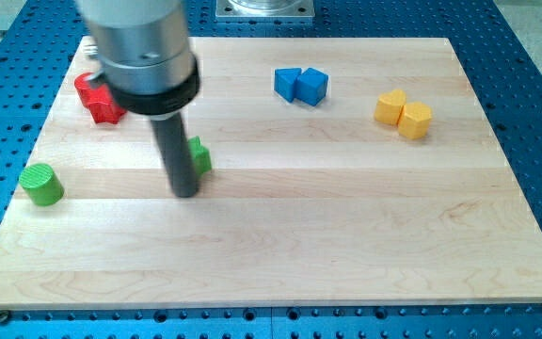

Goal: Drag the green circle below the red star

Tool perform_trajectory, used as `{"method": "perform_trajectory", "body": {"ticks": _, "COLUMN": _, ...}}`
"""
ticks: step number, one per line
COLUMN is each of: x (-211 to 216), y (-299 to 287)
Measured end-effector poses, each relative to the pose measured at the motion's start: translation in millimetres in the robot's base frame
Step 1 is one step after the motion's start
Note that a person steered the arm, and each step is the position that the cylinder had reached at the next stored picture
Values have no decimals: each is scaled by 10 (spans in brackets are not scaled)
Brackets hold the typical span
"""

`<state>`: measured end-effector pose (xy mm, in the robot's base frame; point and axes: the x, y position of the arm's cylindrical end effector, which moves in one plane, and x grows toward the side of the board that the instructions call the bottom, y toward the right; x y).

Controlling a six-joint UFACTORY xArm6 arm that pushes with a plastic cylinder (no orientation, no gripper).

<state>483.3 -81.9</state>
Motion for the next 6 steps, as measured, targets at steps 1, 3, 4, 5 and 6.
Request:
{"method": "perform_trajectory", "body": {"ticks": 1, "x": -295, "y": 177}}
{"method": "perform_trajectory", "body": {"ticks": 3, "x": 748, "y": -1575}}
{"method": "perform_trajectory", "body": {"ticks": 4, "x": 405, "y": -2220}}
{"method": "perform_trajectory", "body": {"ticks": 5, "x": 302, "y": -1601}}
{"method": "perform_trajectory", "body": {"ticks": 6, "x": 202, "y": -969}}
